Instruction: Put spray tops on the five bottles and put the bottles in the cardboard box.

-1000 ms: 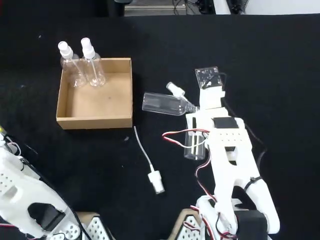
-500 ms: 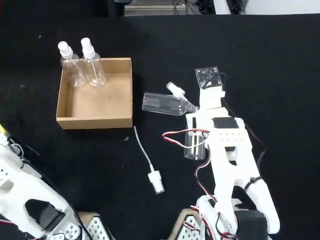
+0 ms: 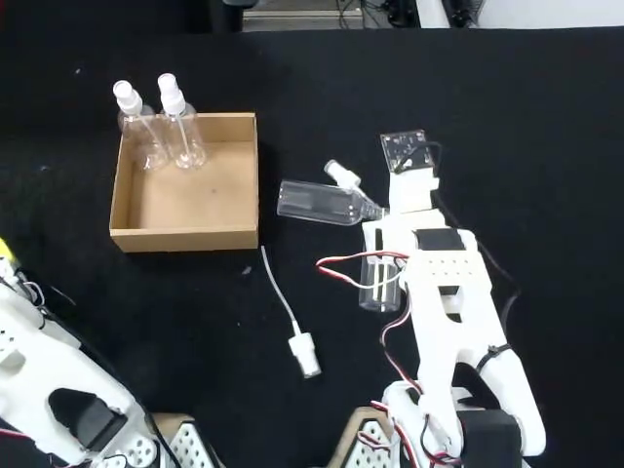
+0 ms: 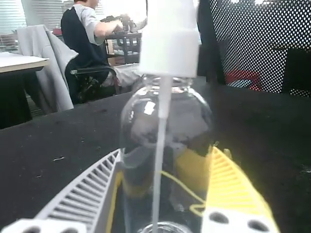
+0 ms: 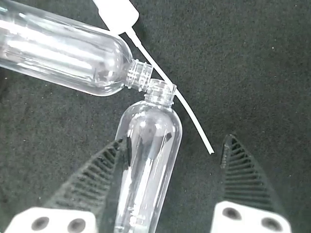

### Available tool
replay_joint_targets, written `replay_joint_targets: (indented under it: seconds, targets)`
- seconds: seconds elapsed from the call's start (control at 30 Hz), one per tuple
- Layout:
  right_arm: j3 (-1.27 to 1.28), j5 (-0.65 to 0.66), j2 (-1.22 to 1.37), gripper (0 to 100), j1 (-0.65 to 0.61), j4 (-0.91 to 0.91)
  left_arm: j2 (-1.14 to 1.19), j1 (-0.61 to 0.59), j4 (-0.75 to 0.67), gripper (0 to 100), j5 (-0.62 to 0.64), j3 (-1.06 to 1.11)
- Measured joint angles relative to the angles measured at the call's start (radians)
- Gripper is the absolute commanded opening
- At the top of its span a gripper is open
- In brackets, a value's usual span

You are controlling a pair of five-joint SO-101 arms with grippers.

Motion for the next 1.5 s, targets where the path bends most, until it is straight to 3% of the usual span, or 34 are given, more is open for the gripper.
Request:
replay_joint_targets:
  seconds: [0.5,0.73,1.17,1.5]
  targets:
    - [0.000,0.000,0.000,27.2,0.000,0.000,0.008,-0.031,0.002,30,-0.002,0.012]
    - [0.000,0.000,0.000,27.2,0.000,0.000,0.008,-0.031,0.002,47,-0.002,0.012]
    - [0.000,0.000,0.000,27.2,0.000,0.000,0.005,-0.031,-0.005,44,-0.002,0.017]
    - [0.000,0.000,0.000,27.2,0.000,0.000,-0.384,-0.035,-0.025,44,-0.002,0.345]
